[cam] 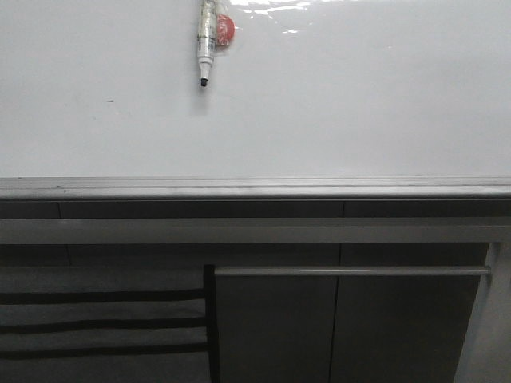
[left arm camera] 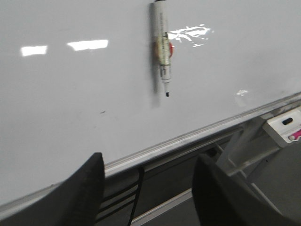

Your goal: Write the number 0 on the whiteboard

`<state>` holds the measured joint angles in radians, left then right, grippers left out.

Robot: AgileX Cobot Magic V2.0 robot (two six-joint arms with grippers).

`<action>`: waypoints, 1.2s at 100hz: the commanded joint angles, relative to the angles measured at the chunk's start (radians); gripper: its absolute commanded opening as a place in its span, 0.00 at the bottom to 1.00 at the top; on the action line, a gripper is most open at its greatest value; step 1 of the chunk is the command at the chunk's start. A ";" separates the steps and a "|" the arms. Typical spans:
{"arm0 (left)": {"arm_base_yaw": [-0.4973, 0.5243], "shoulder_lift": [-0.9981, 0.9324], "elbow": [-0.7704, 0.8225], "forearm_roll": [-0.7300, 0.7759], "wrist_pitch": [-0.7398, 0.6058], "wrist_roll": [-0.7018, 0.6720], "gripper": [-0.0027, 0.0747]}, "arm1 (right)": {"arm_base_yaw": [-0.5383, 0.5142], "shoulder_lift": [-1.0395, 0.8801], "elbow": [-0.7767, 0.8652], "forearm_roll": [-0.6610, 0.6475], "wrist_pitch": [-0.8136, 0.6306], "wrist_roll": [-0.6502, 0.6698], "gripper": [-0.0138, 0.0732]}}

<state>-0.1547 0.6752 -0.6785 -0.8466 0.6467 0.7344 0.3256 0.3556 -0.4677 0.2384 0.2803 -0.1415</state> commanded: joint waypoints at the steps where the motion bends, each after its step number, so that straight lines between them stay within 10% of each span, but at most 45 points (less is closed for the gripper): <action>1: -0.082 0.087 -0.097 -0.036 -0.100 0.039 0.44 | -0.006 0.022 -0.040 -0.009 -0.060 -0.015 0.53; 21: -0.337 0.285 -0.188 0.100 -0.279 0.002 0.43 | -0.006 0.022 -0.040 -0.009 -0.028 -0.015 0.53; 42: -0.561 0.455 -0.214 0.445 -0.521 -0.387 0.38 | -0.006 0.022 -0.040 -0.009 -0.004 -0.015 0.53; 75: -0.576 0.584 -0.214 0.445 -0.726 -0.391 0.60 | -0.006 0.022 -0.032 -0.021 0.060 -0.015 0.53; 120: -0.576 0.673 -0.350 0.682 -0.562 -0.357 0.41 | -0.006 0.022 -0.032 -0.025 0.066 -0.015 0.53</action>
<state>-0.7237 1.3637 -0.9643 -0.2837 0.0958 0.3786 0.3256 0.3629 -0.4721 0.2220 0.4118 -0.1435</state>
